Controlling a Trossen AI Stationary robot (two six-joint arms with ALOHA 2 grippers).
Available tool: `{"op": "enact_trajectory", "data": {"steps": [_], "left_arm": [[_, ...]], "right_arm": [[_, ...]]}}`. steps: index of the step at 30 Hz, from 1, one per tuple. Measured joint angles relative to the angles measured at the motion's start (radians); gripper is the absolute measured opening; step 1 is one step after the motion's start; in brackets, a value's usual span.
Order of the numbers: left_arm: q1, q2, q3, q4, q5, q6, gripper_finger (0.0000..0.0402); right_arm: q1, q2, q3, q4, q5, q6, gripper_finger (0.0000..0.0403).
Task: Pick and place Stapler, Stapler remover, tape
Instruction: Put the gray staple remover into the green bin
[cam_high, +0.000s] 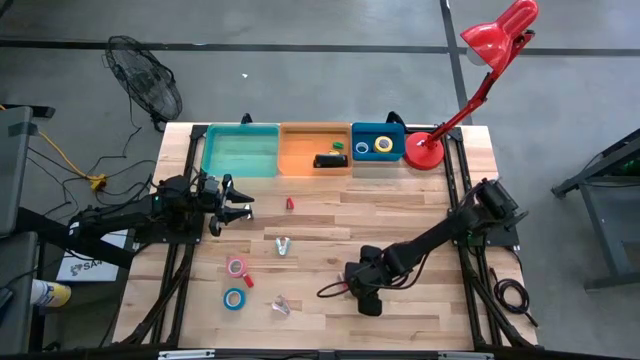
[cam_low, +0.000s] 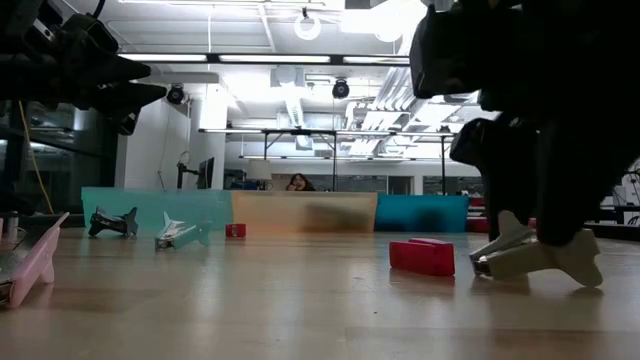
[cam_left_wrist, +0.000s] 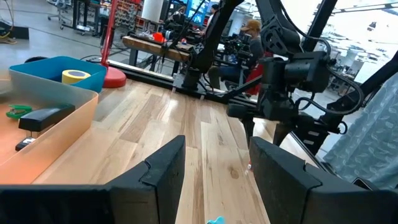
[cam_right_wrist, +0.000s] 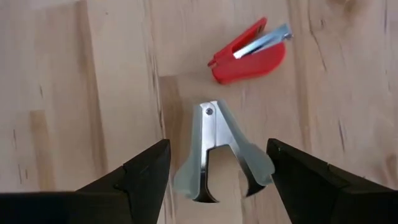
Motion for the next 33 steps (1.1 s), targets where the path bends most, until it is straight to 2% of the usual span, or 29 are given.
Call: {"op": "enact_trajectory", "data": {"steps": [5, 15, 28, 33], "left_arm": [[0.0, 0.0, 0.0, 0.0, -0.001, 0.0, 0.0177], [0.0, 0.0, 0.0, 0.0, -0.002, 0.0, 0.0177], [0.0, 0.0, -0.001, -0.001, -0.009, 0.001, 0.0177], [0.0, 0.0, -0.001, -0.001, -0.011, 0.001, 0.0177]], "right_arm": [[0.0, 0.007, 0.0, 0.0, 0.001, -0.027, 0.0257], [0.025, 0.007, 0.0, -0.041, 0.054, -0.237, 0.0256], [0.068, 0.007, 0.0, -0.046, 0.148, -0.316, 0.0256], [0.072, 0.007, 0.0, -0.046, 0.182, -0.332, 0.0243]]}}
